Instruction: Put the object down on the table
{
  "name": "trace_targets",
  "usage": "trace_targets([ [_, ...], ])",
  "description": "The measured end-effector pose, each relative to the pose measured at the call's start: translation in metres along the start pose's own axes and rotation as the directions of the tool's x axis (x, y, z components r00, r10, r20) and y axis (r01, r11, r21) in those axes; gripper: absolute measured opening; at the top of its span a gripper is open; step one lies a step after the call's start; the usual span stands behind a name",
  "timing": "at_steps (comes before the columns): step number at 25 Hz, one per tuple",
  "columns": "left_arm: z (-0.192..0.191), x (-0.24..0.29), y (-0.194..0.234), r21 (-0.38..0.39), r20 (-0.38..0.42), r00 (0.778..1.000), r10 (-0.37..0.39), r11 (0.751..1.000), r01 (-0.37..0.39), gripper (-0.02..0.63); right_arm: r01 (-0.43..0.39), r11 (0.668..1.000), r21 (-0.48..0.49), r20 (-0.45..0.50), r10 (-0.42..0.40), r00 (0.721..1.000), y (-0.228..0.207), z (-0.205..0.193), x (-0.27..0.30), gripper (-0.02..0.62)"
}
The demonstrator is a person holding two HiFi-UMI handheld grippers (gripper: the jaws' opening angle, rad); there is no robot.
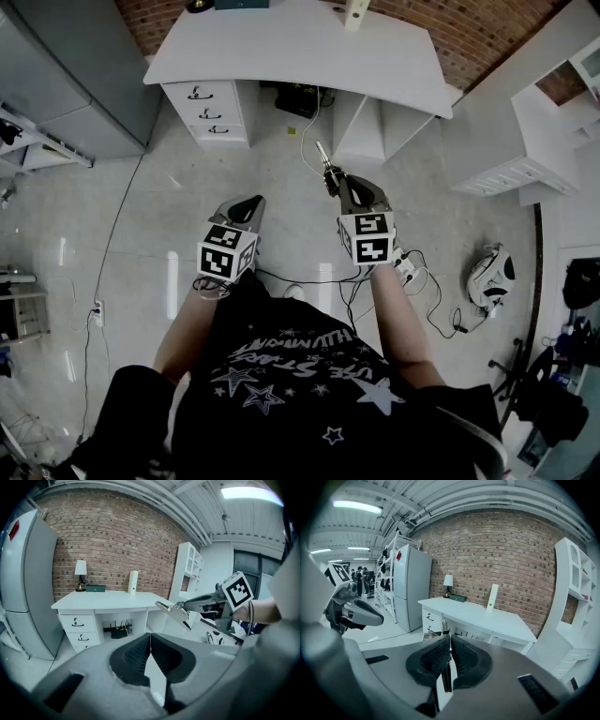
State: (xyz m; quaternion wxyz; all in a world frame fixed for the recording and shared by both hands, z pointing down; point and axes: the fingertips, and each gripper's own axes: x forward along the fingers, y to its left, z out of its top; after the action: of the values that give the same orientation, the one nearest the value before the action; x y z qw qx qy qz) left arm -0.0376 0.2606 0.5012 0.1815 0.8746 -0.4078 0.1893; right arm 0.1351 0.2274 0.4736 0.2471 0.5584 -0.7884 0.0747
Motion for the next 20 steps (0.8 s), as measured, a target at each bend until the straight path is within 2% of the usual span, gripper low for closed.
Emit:
trace_targets([
  [13, -0.008, -0.014, -0.021, -0.017, 0.011, 0.999, 0.032, 0.999, -0.032, 0.020, -0.020, 1.000, 0.008, 0.029, 0.020, 0.999, 0.001, -0.009, -0.027, 0.009],
  [20, -0.011, -0.022, -0.035, -0.030, 0.041, 0.997, 0.063, 0.998, -0.062, 0.020, -0.071, 0.996, -0.055, 0.073, 0.075, 0.995, 0.004, -0.001, -0.046, 0.009],
])
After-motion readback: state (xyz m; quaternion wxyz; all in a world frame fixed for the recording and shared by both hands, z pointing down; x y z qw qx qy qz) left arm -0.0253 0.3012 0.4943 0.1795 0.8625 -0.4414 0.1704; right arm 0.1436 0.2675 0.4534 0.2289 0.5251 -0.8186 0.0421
